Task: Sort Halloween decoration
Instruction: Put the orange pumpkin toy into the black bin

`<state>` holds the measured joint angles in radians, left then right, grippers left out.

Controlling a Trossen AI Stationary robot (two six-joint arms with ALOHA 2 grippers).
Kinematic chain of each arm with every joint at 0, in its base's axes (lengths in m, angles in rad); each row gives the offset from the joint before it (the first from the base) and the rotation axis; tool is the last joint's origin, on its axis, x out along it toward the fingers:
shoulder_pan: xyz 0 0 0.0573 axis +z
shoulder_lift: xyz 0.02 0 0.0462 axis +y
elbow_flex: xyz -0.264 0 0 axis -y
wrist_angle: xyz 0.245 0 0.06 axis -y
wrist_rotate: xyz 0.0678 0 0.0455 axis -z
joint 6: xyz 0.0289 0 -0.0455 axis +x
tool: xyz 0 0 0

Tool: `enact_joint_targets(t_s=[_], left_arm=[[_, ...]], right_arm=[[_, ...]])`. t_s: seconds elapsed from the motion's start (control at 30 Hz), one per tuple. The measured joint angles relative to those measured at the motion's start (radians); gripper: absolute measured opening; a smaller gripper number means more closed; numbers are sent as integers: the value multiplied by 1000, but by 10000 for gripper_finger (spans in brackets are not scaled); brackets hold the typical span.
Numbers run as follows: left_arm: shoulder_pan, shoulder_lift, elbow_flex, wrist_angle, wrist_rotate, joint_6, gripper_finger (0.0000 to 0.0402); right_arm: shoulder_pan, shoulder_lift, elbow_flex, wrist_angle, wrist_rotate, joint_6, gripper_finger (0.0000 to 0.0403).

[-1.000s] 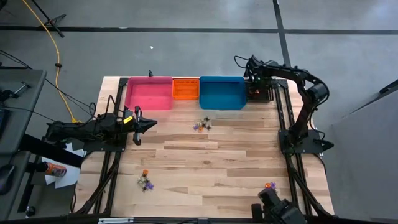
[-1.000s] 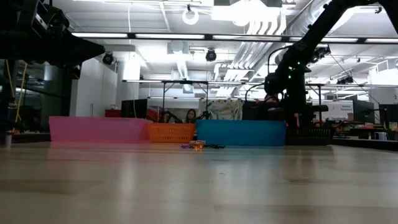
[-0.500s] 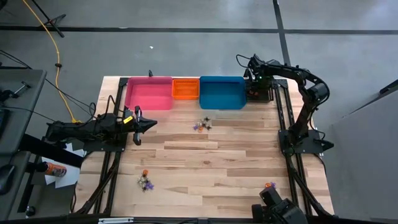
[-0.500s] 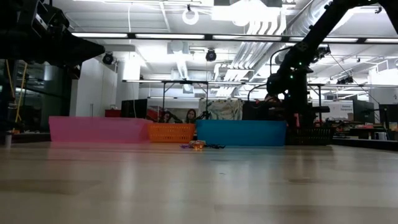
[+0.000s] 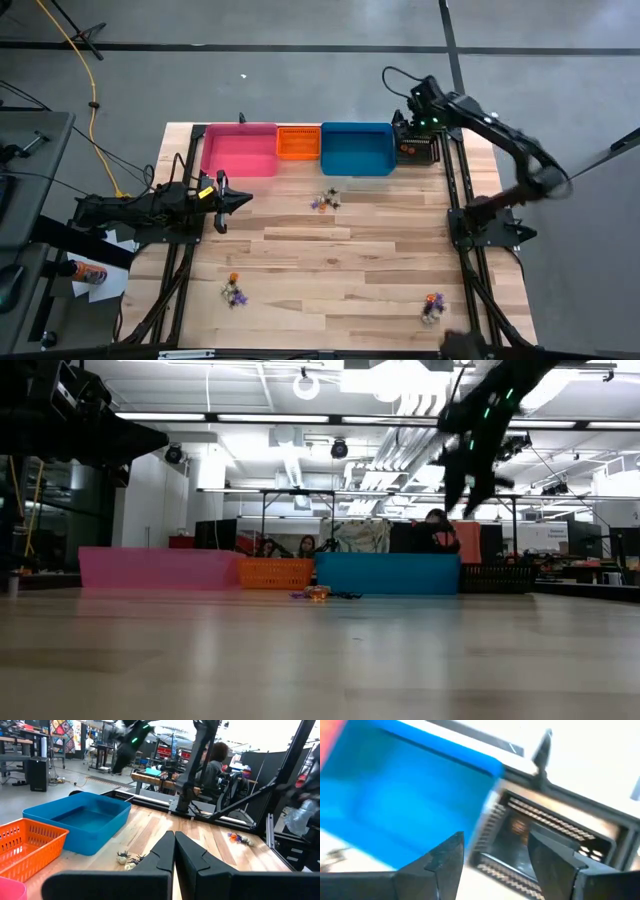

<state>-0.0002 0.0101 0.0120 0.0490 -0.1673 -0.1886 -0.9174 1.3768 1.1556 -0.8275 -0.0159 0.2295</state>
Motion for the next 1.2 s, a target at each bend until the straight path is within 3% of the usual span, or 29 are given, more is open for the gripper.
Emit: enact_joint_targets(t_s=[0.17, 0.4, 0.57, 0.7, 1.0, 1.2], left_arm=[[0, 0, 0, 17, 0, 0, 0], [0, 0, 0, 96, 0, -99, 0], [0, 0, 0, 99, 0, -163, 0], [0, 0, 0, 106, 0, -186, 0], [0, 0, 0, 118, -1, -249, 0], [0, 36, 10, 259, -138, -329, 1]], right_arm=[[192, -267, -107, 102, -21, 97, 159], [539, -552, -391, 299, 57, 412, 14], [733, -638, -540, 504, 174, 548, 13], [811, -628, -575, 649, 181, 531, 5], [836, -619, -575, 781, 174, 366, 11], [832, -620, -574, 793, 162, 305, 11]])
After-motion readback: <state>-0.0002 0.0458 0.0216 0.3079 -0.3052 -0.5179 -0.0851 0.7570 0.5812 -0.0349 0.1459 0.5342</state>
